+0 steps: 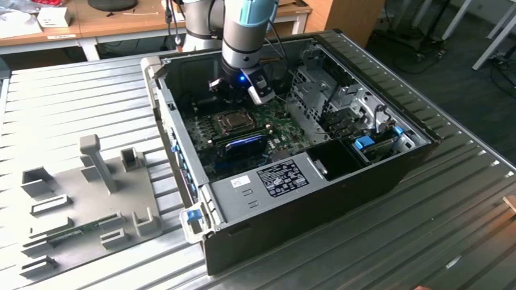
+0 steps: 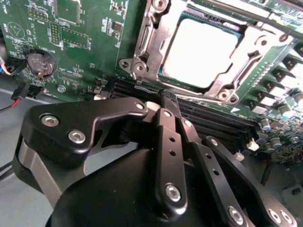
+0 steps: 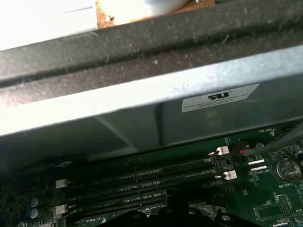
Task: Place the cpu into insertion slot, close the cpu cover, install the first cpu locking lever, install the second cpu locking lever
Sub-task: 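Install the first cpu locking lever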
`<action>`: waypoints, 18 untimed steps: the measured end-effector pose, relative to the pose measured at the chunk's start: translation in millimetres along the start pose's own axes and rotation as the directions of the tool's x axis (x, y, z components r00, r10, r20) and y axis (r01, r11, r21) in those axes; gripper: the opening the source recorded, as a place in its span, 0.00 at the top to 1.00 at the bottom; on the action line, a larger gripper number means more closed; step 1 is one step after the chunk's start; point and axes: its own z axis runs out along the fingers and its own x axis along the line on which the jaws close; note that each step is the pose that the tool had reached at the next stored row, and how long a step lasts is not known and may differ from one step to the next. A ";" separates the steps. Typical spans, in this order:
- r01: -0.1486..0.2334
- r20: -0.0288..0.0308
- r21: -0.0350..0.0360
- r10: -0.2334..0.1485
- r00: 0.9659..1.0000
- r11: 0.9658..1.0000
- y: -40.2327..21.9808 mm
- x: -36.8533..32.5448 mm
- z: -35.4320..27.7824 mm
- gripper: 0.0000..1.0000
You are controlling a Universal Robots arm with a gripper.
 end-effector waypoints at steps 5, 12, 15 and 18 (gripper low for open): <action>0.000 0.000 -0.001 0.000 1.000 1.000 1.0 0.0 -2.4 0.90; 0.001 0.003 -0.001 -0.001 1.000 1.000 1.8 1.6 -4.5 0.90; 0.001 0.005 -0.001 -0.001 1.000 1.000 1.8 2.8 -4.9 0.90; 0.002 0.007 -0.002 -0.002 1.000 1.000 2.0 4.1 -5.6 0.90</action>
